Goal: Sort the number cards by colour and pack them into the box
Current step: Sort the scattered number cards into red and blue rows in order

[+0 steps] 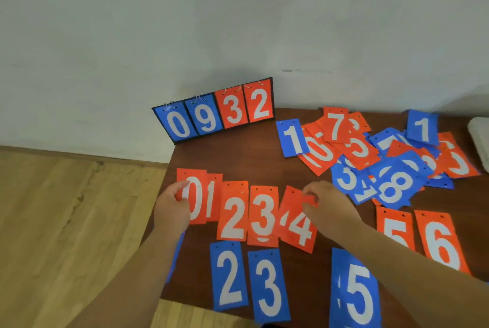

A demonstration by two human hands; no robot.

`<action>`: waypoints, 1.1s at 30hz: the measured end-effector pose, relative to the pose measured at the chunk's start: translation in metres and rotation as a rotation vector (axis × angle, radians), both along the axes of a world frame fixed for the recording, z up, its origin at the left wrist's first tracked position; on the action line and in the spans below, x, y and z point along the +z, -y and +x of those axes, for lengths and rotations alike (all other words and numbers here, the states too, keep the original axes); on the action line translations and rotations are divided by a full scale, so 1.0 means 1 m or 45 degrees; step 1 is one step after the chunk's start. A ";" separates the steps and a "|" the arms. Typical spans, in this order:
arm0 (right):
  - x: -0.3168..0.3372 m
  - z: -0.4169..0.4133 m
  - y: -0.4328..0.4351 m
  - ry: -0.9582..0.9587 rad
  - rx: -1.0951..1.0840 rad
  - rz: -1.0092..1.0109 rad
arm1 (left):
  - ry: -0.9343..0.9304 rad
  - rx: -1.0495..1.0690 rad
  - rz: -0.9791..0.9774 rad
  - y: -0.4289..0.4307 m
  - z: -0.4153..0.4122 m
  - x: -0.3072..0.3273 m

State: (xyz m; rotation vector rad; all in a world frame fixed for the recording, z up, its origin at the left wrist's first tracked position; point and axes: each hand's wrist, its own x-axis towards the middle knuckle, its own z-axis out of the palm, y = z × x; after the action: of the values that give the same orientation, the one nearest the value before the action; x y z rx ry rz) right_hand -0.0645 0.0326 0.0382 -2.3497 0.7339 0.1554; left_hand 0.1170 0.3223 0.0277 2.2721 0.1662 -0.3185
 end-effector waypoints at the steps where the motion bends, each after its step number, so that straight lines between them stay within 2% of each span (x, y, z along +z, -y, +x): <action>1: -0.001 0.007 -0.005 -0.027 0.026 -0.014 | 0.004 0.006 0.011 -0.007 0.009 -0.002; 8: -0.010 0.045 -0.023 -0.131 0.094 -0.027 | 0.018 -0.111 0.204 -0.028 0.060 -0.039; 14: -0.013 0.065 -0.029 -0.182 0.159 -0.072 | 0.059 -0.303 0.581 -0.038 0.072 -0.070; 17: -0.008 0.070 -0.027 -0.183 0.161 -0.082 | 0.063 -0.306 0.715 -0.033 0.063 -0.064; 25: 0.023 0.041 0.011 -0.095 0.059 -0.099 | 0.262 -0.647 0.700 0.037 0.006 -0.024; 33: 0.051 -0.054 0.088 0.049 -0.130 -0.143 | 0.407 -0.965 0.613 0.148 -0.074 0.024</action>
State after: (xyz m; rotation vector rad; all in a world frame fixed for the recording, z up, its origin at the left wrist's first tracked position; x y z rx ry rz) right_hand -0.1182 -0.0551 0.0892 -2.4074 0.8615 0.0256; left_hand 0.0435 0.1739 0.0516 2.7480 -0.8894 -0.3136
